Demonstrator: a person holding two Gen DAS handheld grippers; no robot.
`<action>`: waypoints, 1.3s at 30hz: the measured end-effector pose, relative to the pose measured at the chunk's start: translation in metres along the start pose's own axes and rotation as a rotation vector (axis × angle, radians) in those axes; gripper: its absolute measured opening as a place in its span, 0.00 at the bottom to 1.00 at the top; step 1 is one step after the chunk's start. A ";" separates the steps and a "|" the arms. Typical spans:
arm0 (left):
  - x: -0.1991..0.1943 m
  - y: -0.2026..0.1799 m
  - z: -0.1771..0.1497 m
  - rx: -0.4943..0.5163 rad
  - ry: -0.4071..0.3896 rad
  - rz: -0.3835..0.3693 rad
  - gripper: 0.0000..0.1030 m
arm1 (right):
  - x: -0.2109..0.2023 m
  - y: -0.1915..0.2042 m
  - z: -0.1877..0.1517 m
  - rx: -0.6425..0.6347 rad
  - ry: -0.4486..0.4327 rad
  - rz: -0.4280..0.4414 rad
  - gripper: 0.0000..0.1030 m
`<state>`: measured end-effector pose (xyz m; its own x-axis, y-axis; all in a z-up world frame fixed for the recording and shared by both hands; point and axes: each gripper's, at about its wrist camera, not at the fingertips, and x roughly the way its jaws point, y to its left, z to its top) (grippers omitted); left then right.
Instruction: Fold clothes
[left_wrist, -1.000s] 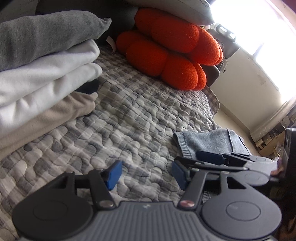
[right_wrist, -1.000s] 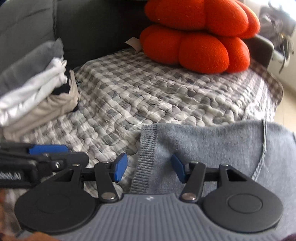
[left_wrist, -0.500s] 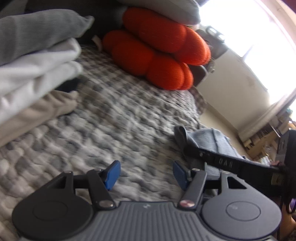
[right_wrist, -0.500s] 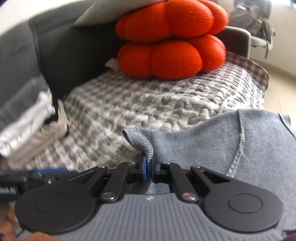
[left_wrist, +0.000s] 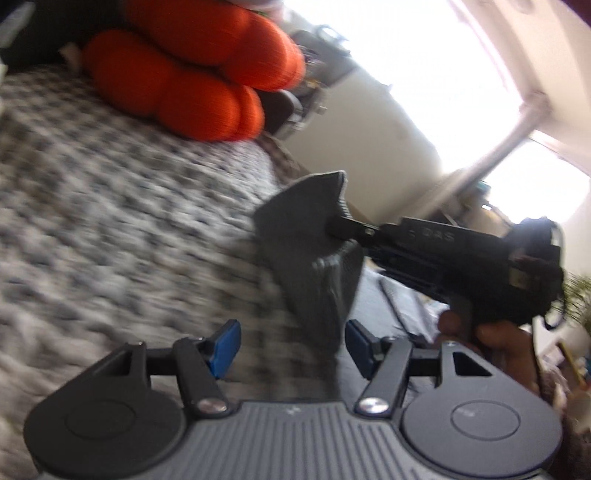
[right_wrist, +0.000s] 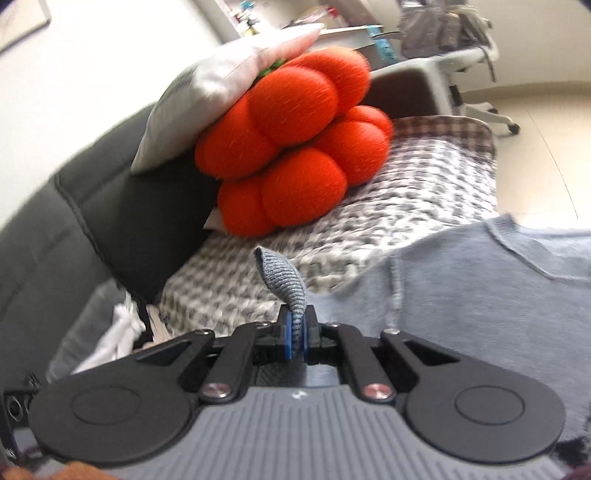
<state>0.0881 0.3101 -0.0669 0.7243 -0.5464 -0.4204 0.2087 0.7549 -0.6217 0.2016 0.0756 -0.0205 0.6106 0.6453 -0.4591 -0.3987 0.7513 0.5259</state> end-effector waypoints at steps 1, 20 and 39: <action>0.003 -0.005 -0.002 0.015 0.002 -0.014 0.61 | -0.005 -0.007 0.000 0.026 -0.008 0.005 0.05; 0.038 -0.049 -0.023 0.124 0.069 -0.248 0.61 | -0.061 -0.105 -0.004 0.287 -0.078 -0.030 0.05; 0.049 -0.065 -0.032 0.188 0.130 -0.294 0.61 | -0.064 -0.113 -0.006 0.135 -0.120 -0.201 0.05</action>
<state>0.0894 0.2223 -0.0681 0.5284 -0.7824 -0.3297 0.5211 0.6054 -0.6016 0.2040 -0.0496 -0.0547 0.7481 0.4582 -0.4801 -0.1712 0.8322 0.5274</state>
